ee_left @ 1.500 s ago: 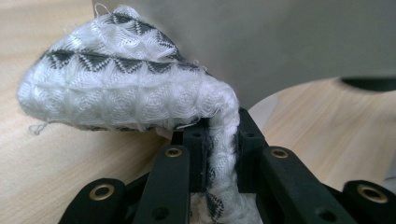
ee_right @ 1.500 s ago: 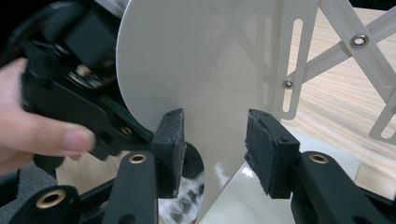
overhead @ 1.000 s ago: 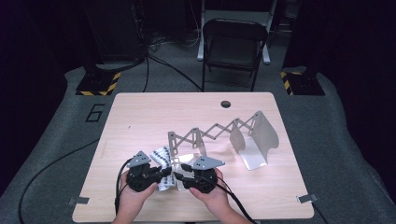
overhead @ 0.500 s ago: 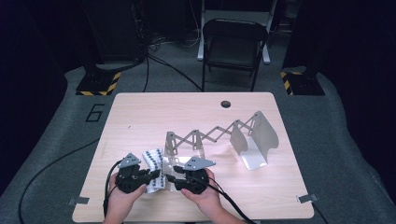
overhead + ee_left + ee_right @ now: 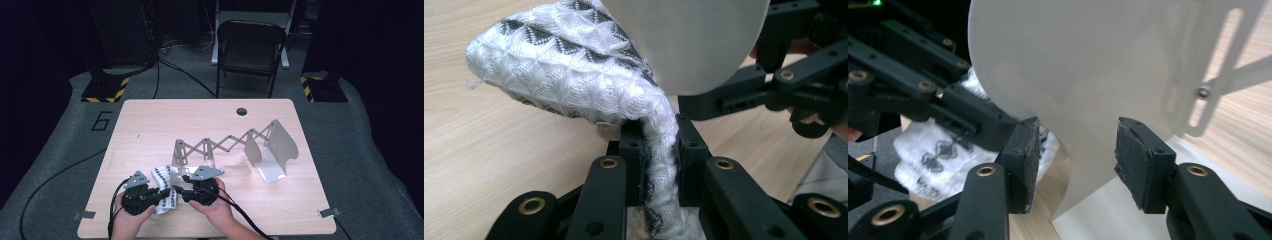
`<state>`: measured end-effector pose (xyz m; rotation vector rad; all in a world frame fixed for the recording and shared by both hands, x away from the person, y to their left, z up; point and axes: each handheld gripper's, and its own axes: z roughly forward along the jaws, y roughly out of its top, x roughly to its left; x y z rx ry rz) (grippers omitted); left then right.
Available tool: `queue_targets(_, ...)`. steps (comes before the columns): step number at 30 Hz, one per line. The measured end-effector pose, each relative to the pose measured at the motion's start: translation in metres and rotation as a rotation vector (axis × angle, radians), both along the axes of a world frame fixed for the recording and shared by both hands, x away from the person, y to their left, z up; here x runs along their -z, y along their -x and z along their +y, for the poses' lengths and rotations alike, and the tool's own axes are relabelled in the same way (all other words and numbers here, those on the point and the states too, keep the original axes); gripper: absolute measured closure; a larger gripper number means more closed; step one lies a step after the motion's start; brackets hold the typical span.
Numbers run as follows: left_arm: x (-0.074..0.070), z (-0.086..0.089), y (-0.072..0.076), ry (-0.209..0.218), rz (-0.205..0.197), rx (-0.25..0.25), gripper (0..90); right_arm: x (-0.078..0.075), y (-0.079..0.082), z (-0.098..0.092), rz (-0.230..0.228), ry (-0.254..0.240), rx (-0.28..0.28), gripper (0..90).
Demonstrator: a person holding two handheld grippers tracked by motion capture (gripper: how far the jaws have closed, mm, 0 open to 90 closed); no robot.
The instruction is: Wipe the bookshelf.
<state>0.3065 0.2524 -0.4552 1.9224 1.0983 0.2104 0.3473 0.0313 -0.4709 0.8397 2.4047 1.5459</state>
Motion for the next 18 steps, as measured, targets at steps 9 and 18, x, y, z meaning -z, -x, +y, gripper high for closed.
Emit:
queue_targets(9,0.005,-0.020,0.002,-0.017,-0.006,0.004,72.8,-0.015,0.014,-0.039,-0.057,-0.003,0.040,50.4)
queue_targets(18,0.016,-0.037,-0.006,-0.077,-0.036,-0.057,67.5,-0.009,0.028,-0.097,-0.064,0.012,0.086,49.6)
